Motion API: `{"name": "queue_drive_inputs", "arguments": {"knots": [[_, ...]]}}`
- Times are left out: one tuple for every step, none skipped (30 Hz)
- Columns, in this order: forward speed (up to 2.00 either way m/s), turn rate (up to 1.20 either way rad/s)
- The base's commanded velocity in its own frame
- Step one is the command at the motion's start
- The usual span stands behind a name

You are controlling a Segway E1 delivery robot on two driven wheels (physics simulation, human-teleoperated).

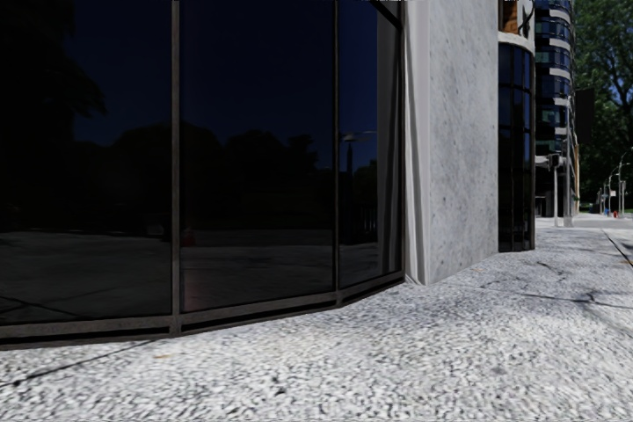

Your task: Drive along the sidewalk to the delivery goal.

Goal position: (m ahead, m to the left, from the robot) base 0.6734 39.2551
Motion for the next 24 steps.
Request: {"name": "queue_drive_inputs", "arguments": {"knots": [[1.76,1.09],[1.76,1.09],[1.76,1.09],[1.76,1.09],[1.76,1.09],[1.76,1.09],[1.76,1.09],[1.76,1.09],[1.76,1.09],[1.76,1.09],[1.67,1.09],[1.62,1.09],[1.60,1.09],[1.60,1.09],[1.60,1.09],[1.60,1.09],[1.60,1.09],[1.60,1.09],[1.60,1.09],[1.60,1.09],[1.60,1.09],[1.60,1.09],[1.60,1.09],[1.60,1.09]]}}
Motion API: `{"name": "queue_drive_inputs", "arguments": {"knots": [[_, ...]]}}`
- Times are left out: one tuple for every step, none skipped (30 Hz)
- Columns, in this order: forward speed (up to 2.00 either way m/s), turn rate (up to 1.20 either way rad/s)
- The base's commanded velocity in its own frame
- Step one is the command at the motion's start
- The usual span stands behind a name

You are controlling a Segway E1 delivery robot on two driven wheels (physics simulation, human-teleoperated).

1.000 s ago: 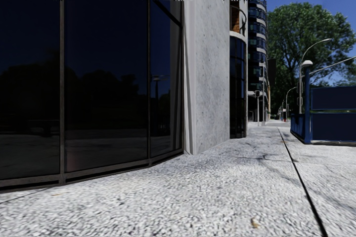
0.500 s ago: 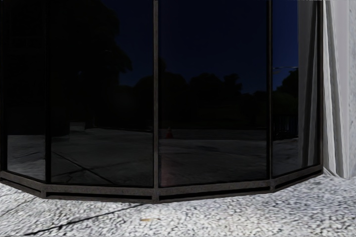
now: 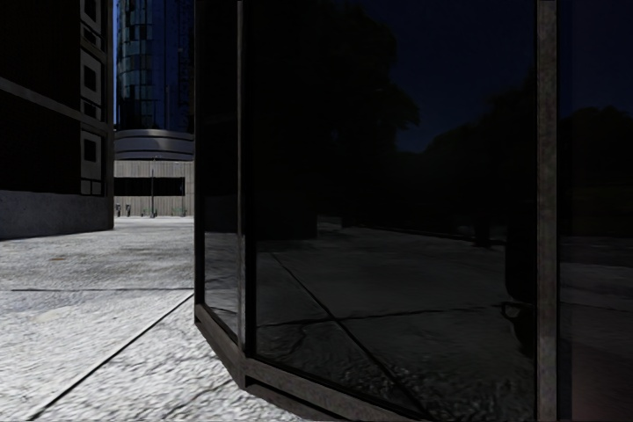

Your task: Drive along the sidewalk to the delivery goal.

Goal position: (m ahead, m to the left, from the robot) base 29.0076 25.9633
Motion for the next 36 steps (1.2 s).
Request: {"name": "queue_drive_inputs", "arguments": {"knots": [[1.60,1.09],[1.60,1.09],[1.60,1.09],[1.59,1.09],[1.59,1.09],[1.58,1.09],[1.58,1.09],[1.57,1.09],[1.57,1.09],[1.57,1.09],[1.56,1.09],[1.56,1.09],[1.56,1.09],[1.56,1.09],[1.56,1.09],[1.56,1.09],[1.56,1.09],[1.56,1.09],[1.55,1.09],[1.54,1.09],[1.52,1.03],[1.49,-0.03],[1.45,0.00],[1.44,0.00],[1.44,0.00],[1.44,0.00],[1.44,0.00],[1.44,0.00],[1.44,0.00],[1.44,0.00],[1.44,0.00],[1.44,0.00],[1.44,0.00],[1.44,0.00],[1.44,0.00],[1.44,0.00]]}}
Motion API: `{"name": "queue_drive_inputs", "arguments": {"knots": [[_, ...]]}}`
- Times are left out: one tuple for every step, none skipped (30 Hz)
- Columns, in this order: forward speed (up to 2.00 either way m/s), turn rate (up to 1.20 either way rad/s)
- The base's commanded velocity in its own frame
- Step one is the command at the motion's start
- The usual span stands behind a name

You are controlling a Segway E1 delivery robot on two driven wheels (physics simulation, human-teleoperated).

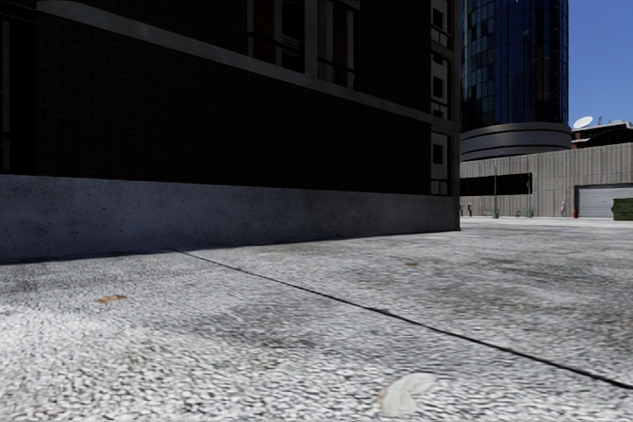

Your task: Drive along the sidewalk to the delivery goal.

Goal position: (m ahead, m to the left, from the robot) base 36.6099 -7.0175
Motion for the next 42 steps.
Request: {"name": "queue_drive_inputs", "arguments": {"knots": [[1.44,-0.02],[1.43,-0.20],[1.43,-0.31],[1.43,-0.42],[1.44,-0.51],[1.44,-0.51],[1.45,-0.56],[1.48,-0.60],[1.51,-0.61],[1.63,-0.61],[1.76,-0.61],[1.76,-0.61],[1.81,-0.61],[1.81,-0.61],[1.82,-0.61],[1.82,-0.61],[1.83,-0.61],[1.83,-0.61],[2.00,-0.61],[2.00,-0.61],[2.00,-0.61],[2.00,-0.61],[2.00,-0.61],[2.00,-0.61],[2.00,-0.61],[2.00,-0.61],[2.00,-0.61],[2.00,-0.61],[2.00,-0.61],[2.00,-0.61],[2.00,-0.61],[2.00,-0.61],[2.00,-0.61],[2.00,-0.61],[2.00,-0.59],[2.00,-0.14],[2.00,-0.14],[2.00,0.00],[2.00,0.00],[2.00,0.00],[2.00,0.00],[2.00,0.00]]}}
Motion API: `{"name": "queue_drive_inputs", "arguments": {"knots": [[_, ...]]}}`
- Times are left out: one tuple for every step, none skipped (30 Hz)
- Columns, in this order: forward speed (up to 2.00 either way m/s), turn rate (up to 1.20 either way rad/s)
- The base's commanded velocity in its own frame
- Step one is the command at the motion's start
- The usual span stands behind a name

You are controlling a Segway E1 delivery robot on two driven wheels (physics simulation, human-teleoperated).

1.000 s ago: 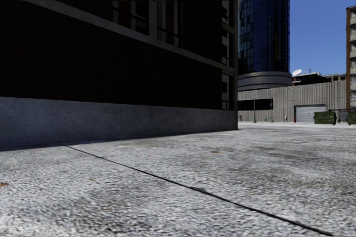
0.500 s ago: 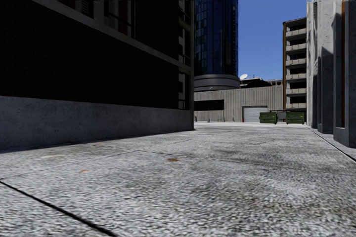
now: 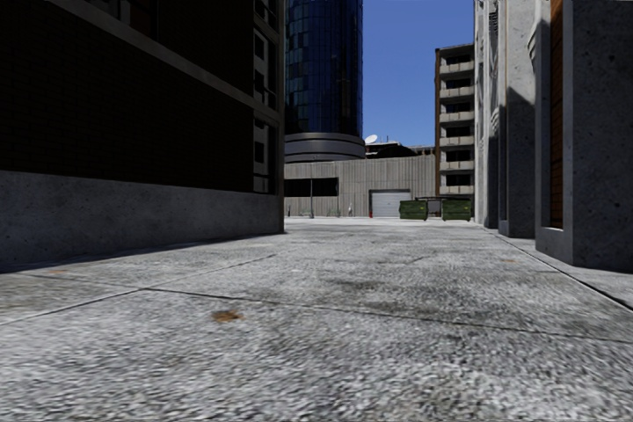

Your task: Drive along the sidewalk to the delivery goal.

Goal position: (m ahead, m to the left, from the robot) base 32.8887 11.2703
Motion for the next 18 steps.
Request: {"name": "queue_drive_inputs", "arguments": {"knots": [[2.00,0.00],[2.00,0.00],[2.00,0.00],[2.00,0.00],[2.00,0.00],[2.00,0.00],[2.00,0.00],[2.00,0.00],[2.00,0.00],[2.00,0.00],[2.00,0.00],[2.00,0.00],[2.00,0.00],[2.00,0.00],[2.00,0.00],[2.00,0.00],[2.00,0.00],[2.00,0.00]]}}
